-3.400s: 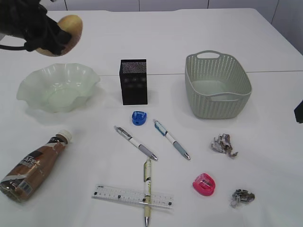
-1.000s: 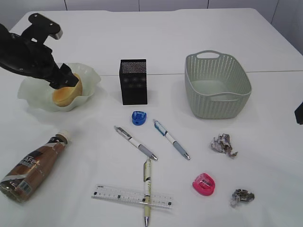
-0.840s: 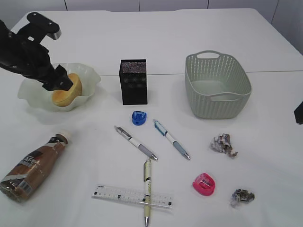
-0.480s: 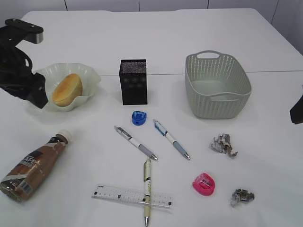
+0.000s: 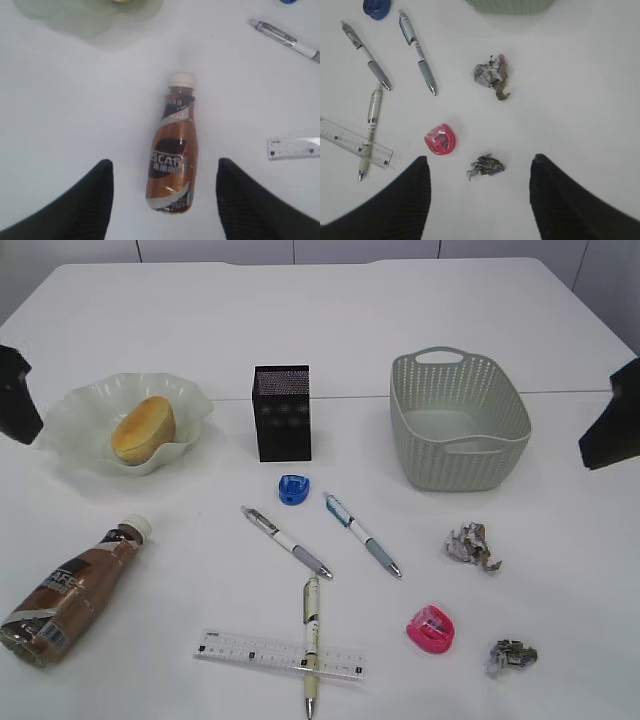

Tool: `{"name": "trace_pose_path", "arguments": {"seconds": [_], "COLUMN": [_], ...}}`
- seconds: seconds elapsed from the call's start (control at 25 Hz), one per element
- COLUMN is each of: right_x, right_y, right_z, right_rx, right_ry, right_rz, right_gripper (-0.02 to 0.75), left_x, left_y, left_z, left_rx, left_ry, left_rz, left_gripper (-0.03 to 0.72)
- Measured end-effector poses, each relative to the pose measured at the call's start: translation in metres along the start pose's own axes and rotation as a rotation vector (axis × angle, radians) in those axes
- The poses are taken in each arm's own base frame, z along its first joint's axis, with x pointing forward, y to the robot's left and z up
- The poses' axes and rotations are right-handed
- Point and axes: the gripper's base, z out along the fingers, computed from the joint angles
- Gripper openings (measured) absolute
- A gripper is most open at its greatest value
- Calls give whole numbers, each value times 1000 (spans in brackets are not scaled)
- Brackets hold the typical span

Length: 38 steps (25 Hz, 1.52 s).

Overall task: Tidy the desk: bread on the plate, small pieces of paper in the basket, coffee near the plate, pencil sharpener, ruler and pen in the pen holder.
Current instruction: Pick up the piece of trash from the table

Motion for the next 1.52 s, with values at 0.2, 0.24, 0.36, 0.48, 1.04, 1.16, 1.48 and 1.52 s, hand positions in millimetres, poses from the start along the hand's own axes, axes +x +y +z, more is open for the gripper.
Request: {"name": "trace_pose_path", "arguments": {"seconds": [0.2, 0.24, 0.36, 0.48, 1.04, 1.16, 1.48, 1.52], "right_x": [-6, -8, -18, -31, -62, -61, -55, -56], "right_y": [5, 6, 12, 18, 15, 13, 5, 5], "right_z": [29, 37, 60, 89, 194, 207, 231, 231], "right_rx": [-12, -14, -20, -21, 66, 76, 115, 116], "right_ry": [94, 110, 153, 205, 367, 390, 433, 425], "right_rz": [-17, -23, -40, -59, -131, -137, -155, -155], "right_gripper": [458, 458, 458, 458, 460, 460, 540, 545], "left_x": [30, 36, 52, 60, 71, 71, 71, 71], "left_y": [-2, -3, -5, -6, -7, -7, -7, -7], "left_z": [-18, -23, -38, -55, -73, -72, -72, -72], "left_rx": [2, 2, 4, 3, 0, 0, -2, -2], "left_ry": [22, 16, 0, -40, -74, -72, -70, -70], "left_rz": [-22, -23, -26, -35, -55, -57, -56, -56], "left_gripper": [470, 470, 470, 470, 470, 470, 470, 470]}}
